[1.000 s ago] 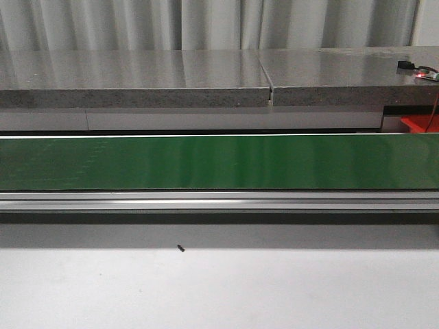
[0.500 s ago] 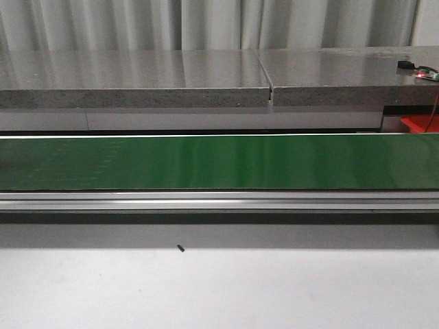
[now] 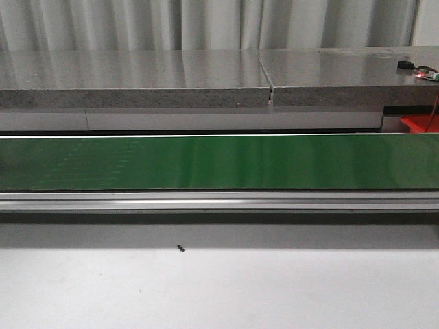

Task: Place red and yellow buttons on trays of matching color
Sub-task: 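Carry the red button with the left gripper onto the belt and release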

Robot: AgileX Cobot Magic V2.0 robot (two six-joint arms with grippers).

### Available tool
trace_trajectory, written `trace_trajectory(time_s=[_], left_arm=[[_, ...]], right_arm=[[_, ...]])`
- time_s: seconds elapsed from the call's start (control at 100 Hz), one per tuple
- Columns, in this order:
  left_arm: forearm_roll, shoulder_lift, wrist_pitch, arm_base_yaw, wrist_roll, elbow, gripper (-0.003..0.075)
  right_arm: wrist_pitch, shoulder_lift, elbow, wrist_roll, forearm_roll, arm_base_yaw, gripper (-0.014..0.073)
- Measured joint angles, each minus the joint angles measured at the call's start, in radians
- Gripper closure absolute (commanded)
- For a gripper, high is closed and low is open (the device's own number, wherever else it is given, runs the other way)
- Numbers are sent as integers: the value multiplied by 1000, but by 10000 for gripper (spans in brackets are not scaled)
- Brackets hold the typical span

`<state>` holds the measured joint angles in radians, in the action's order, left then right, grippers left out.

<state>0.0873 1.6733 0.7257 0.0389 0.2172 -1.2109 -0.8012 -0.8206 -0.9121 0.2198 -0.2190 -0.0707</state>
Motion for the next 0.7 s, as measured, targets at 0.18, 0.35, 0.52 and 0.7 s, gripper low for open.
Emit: trace_trajectory(time_s=[0.18,0.35,0.52,0.7], left_arm=[[3,-8,-5,-34,-8,0,94],[3,-50,-18,-64,-10,0,94],[12,-79,-20,-68,-10,-16,94],[47,-83,-2,-66,-10,-81,94]], right_arm=[[0,0,0,0,0,0,662],[0,0,0,0,0,0,662],[0,0,0,0,0,0,662],[0,0,0,0,0,0,662]])
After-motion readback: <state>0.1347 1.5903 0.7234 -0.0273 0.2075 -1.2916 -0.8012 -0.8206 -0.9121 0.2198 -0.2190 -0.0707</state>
